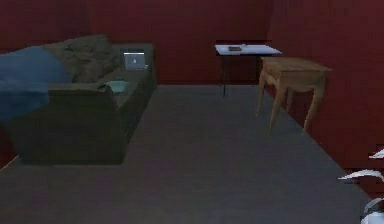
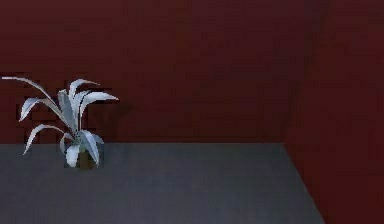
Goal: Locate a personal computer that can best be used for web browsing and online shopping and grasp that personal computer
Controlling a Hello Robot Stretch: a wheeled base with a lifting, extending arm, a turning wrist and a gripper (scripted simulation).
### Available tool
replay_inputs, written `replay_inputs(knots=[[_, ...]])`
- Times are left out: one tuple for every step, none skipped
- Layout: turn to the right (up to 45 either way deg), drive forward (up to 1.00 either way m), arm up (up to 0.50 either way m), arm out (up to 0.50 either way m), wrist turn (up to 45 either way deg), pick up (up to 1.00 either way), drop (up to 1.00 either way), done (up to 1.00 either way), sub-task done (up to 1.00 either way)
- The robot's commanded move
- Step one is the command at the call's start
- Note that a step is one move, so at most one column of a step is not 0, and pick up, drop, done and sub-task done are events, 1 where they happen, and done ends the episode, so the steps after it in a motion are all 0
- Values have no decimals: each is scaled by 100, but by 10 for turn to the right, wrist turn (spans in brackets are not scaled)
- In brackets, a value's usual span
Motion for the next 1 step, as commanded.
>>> replay_inputs(knots=[[-30,0,0,0,0,0,0,0,0]])
